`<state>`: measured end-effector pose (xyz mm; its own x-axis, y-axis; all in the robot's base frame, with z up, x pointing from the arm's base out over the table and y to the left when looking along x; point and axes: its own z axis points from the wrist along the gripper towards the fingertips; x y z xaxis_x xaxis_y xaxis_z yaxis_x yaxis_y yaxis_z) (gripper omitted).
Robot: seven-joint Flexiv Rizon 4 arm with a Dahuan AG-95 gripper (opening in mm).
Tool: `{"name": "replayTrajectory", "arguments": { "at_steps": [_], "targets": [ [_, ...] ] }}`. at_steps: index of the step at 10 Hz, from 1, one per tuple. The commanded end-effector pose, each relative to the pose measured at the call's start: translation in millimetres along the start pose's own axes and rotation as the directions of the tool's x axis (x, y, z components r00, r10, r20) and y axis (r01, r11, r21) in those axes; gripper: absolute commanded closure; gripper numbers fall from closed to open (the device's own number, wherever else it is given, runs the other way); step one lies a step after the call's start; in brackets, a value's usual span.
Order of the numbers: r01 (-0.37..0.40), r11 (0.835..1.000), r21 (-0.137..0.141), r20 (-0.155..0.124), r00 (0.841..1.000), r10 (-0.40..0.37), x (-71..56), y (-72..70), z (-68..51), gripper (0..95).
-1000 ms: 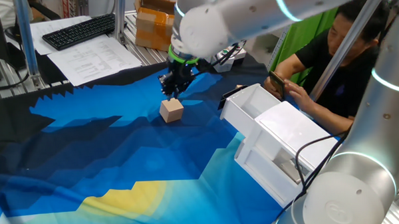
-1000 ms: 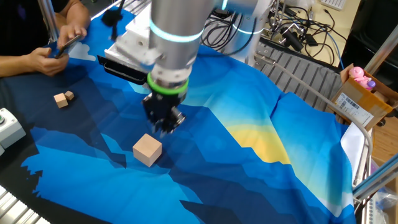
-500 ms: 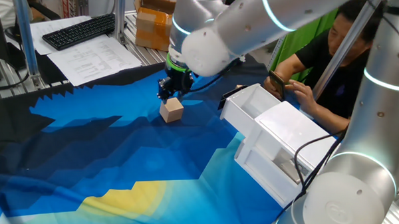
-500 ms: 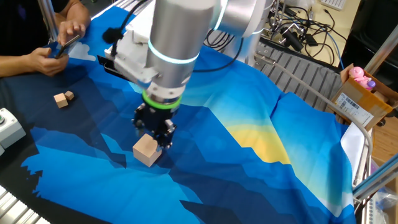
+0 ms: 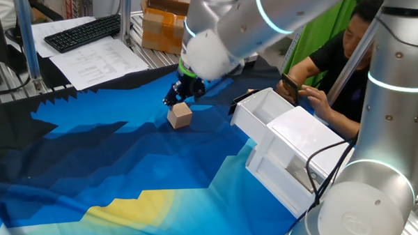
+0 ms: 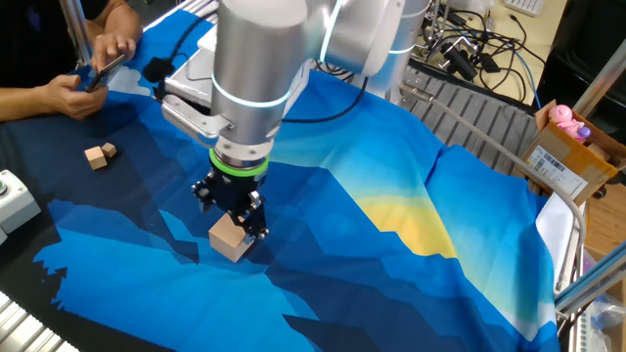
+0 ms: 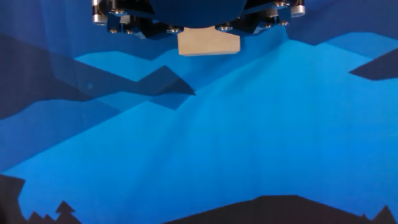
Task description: Put things in the drawer
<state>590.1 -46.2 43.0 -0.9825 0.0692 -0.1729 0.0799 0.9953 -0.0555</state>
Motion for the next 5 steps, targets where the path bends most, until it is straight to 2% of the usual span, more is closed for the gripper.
{"name": "replayTrajectory", "arguments": {
  "at_steps": [1,2,3,4,5],
  "targets": [
    [-0.002,1.0,-0.007,0.002,1.0,0.002,2.1,2.0,1.9,19.0],
    [0.037,0.999,-0.021,-0.005,0.999,-0.037,2.0,2.2,1.9,76.0],
    [0.039,0.998,-0.041,-0.008,0.999,-0.039,1.9,2.9,1.7,95.0],
    [0.03,0.998,-0.061,-0.013,0.999,-0.031,2.0,3.0,1.7,95.0],
    [0.029,0.998,-0.062,-0.015,0.999,-0.03,2.0,3.0,1.7,95.0]
  ]
}}
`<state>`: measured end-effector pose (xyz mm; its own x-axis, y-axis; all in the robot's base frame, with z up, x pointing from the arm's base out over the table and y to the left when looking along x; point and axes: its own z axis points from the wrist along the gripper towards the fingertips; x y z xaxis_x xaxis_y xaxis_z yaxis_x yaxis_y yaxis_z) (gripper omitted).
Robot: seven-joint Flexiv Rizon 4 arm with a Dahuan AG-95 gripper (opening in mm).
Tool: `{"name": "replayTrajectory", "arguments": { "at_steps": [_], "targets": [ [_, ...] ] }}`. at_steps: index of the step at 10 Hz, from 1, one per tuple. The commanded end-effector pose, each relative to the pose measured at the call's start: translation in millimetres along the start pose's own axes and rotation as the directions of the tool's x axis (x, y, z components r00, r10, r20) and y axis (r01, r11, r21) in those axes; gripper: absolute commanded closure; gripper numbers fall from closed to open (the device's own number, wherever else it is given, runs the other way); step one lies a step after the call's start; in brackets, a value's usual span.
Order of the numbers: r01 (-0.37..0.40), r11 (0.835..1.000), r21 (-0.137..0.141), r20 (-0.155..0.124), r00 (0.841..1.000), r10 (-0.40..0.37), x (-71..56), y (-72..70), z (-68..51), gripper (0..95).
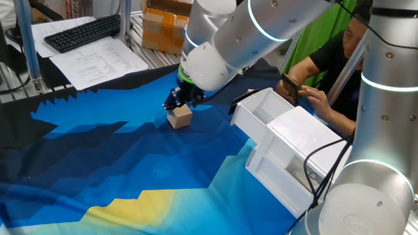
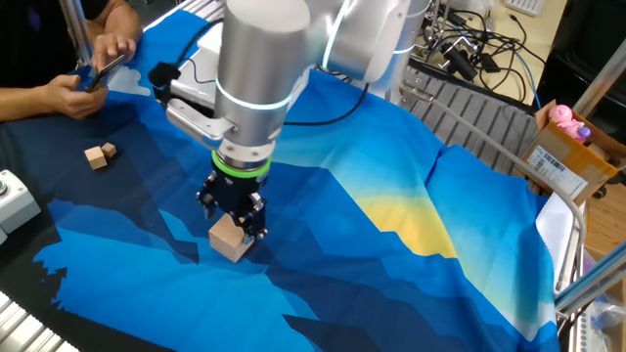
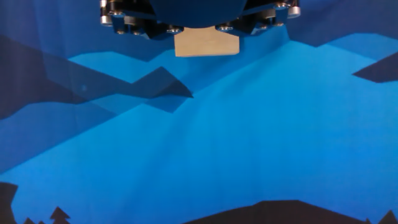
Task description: Put things in the drawer
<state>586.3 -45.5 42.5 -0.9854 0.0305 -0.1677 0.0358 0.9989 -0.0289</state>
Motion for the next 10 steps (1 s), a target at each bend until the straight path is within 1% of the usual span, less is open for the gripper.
{"name": "replayTrajectory", "arguments": {
  "at_steps": [1,2,3,4,5,7,8,9,10],
  "targets": [
    [-0.009,0.999,-0.032,-0.014,1.0,0.008,-2.0,2.5,1.9,95.0],
    [-0.009,0.999,-0.034,-0.019,1.0,0.008,-1.9,2.7,1.9,95.0],
    [-0.012,0.999,-0.034,-0.03,0.999,0.011,-3.1,4.2,0.2,95.0],
    [-0.02,0.999,-0.036,-0.06,0.998,0.018,-9.9,8.4,-12.3,95.0],
    [-0.034,0.998,-0.043,-0.071,0.997,0.031,-16.0,12.9,-25.9,95.0],
    [-0.038,0.998,-0.044,-0.087,0.996,0.034,-23.8,17.5,-52.4,95.0],
    [-0.022,0.998,-0.052,-0.117,0.993,0.016,-28.1,14.0,-81.6,95.0],
    [-0.015,0.998,-0.056,-0.141,0.99,0.007,-28.3,7.6,-107.6,95.0],
    [-0.004,0.999,-0.053,-0.157,0.988,-0.004,-26.8,2.9,-123.7,95.0]
  ]
}}
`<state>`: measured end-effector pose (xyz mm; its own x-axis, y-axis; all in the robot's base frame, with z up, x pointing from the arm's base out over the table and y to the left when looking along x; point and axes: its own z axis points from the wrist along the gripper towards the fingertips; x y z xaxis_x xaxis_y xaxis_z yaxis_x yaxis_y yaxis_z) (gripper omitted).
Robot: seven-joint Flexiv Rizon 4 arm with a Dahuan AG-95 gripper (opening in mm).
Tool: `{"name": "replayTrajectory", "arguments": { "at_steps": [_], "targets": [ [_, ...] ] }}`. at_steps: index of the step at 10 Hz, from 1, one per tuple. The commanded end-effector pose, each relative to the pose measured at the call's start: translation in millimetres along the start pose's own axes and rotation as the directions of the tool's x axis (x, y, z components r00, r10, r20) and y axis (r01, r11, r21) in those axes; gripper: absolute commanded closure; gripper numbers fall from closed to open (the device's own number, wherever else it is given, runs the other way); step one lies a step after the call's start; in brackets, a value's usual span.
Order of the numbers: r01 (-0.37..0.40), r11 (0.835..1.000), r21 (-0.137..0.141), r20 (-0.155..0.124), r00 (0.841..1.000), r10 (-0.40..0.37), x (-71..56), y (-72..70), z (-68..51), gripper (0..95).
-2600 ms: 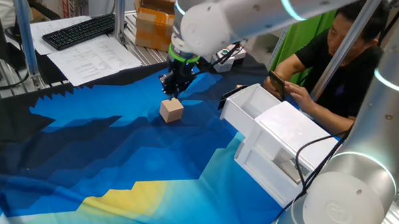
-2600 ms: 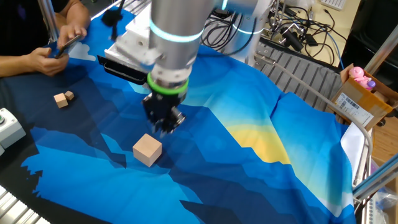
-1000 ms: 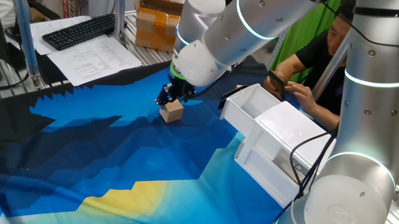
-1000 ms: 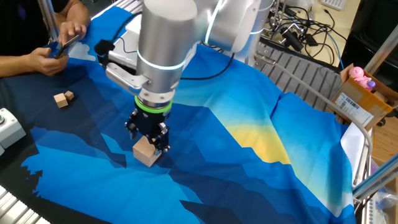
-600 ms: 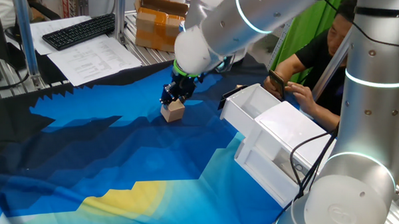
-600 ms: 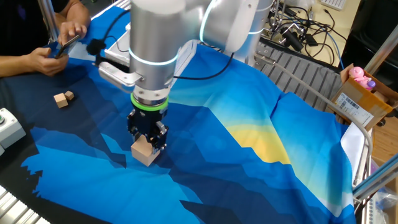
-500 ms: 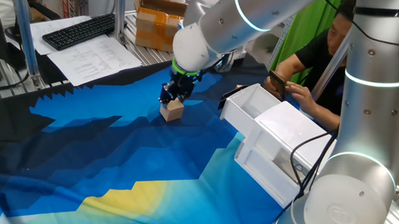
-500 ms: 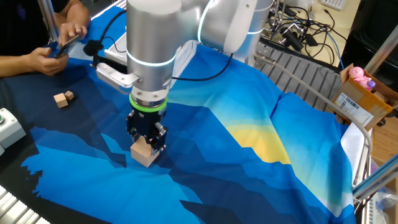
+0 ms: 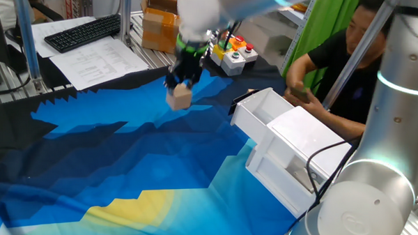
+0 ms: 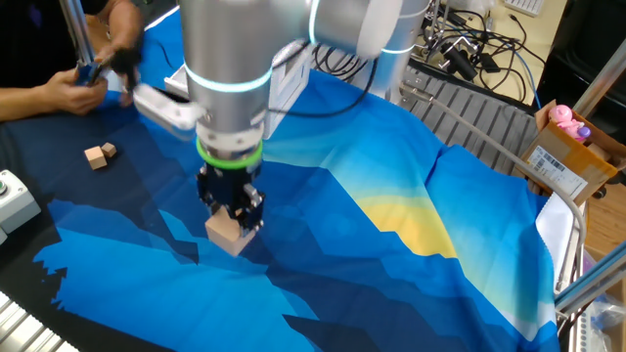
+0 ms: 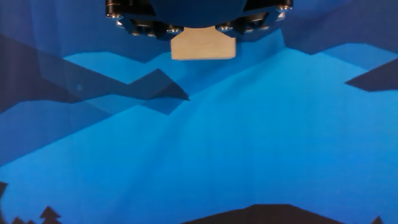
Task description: Put things in the drawer
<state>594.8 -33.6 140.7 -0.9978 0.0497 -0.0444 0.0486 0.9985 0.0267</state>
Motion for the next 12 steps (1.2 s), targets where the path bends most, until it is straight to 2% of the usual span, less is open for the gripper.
{"name": "replayTrajectory", "arguments": {
  "at_steps": [1,2,3,4,6,7,8,9,11,12],
  "targets": [
    [0.024,1.0,-0.002,-0.054,0.998,-0.024,7.9,-11.0,-49.3,95.0],
    [0.044,0.999,-0.004,-0.067,0.997,-0.044,21.0,-19.6,-73.6,95.0],
    [0.067,0.998,-0.003,-0.096,0.993,-0.067,31.8,-26.3,-88.9,95.0],
    [0.083,0.997,-0.004,-0.107,0.991,-0.083,45.1,-33.2,-100.8,95.0],
    [0.109,0.994,-0.009,-0.121,0.987,-0.11,64.4,-45.4,-114.2,95.0],
    [0.126,0.992,0.01,-0.135,0.983,-0.124,78.3,-58.4,-125.7,95.0],
    [0.122,0.992,0.015,-0.157,0.981,-0.118,77.5,-58.9,-129.5,95.0],
    [0.123,0.992,0.031,-0.193,0.975,-0.115,74.8,-63.2,-135.0,95.0],
    [0.118,0.991,0.055,-0.202,0.974,-0.104,73.3,-64.7,-135.8,95.0],
    [0.118,0.992,0.053,-0.211,0.972,-0.105,73.3,-64.6,-135.7,95.0]
  ]
}}
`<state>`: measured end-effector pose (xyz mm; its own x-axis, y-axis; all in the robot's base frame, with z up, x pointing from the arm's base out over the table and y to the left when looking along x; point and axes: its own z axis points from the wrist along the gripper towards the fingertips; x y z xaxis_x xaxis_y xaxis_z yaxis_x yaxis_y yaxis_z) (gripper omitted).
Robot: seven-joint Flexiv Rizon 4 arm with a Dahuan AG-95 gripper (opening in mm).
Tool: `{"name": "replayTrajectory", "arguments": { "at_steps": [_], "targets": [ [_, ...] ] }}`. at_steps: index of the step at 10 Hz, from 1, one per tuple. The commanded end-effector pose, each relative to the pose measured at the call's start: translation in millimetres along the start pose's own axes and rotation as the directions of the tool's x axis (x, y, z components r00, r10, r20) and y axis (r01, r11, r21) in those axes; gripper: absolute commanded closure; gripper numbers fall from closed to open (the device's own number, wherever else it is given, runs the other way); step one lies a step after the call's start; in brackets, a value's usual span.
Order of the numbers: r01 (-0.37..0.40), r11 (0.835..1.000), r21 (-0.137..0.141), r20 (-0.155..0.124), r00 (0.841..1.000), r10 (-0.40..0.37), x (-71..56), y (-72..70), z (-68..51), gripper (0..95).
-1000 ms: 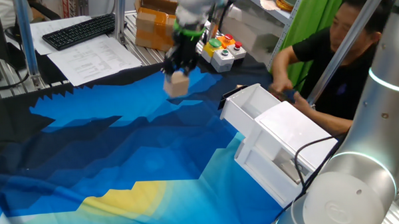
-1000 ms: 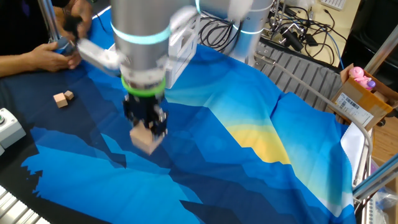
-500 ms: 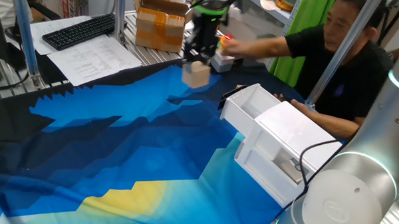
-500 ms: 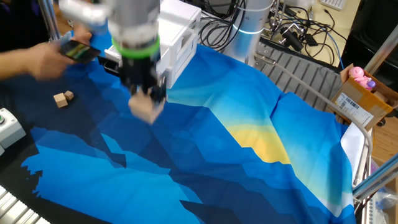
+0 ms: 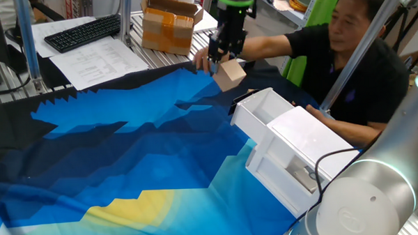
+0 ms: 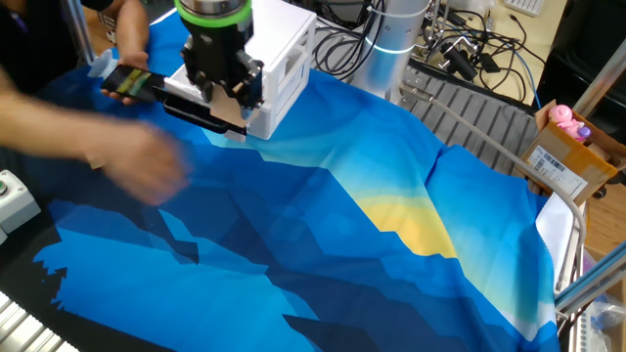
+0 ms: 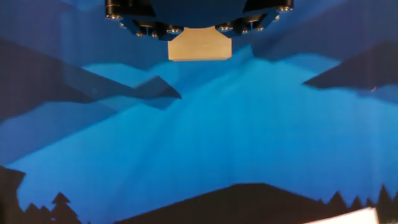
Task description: Put things in the drawer
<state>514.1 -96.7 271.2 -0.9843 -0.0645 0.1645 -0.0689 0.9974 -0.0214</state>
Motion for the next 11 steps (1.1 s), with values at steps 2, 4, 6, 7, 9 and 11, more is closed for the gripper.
{"name": "replayTrajectory", "arguments": {
  "at_steps": [2,4,6,7,9,11],
  "targets": [
    [-0.005,1.0,0.027,-0.029,1.0,0.006,1.0,-0.3,3.4,95.0],
    [-0.012,0.999,0.048,-0.036,0.999,0.014,-0.8,-0.1,3.9,95.0],
    [-0.043,0.998,0.04,-0.054,0.998,0.045,0.5,0.0,4.3,95.0],
    [-0.047,0.998,0.037,-0.074,0.996,0.05,-0.7,1.2,5.4,95.0],
    [-0.054,0.997,0.046,-0.116,0.992,0.059,-3.9,3.8,7.8,95.0],
    [-0.082,0.995,0.047,-0.105,0.991,0.087,-3.9,3.8,7.8,95.0]
  ]
}}
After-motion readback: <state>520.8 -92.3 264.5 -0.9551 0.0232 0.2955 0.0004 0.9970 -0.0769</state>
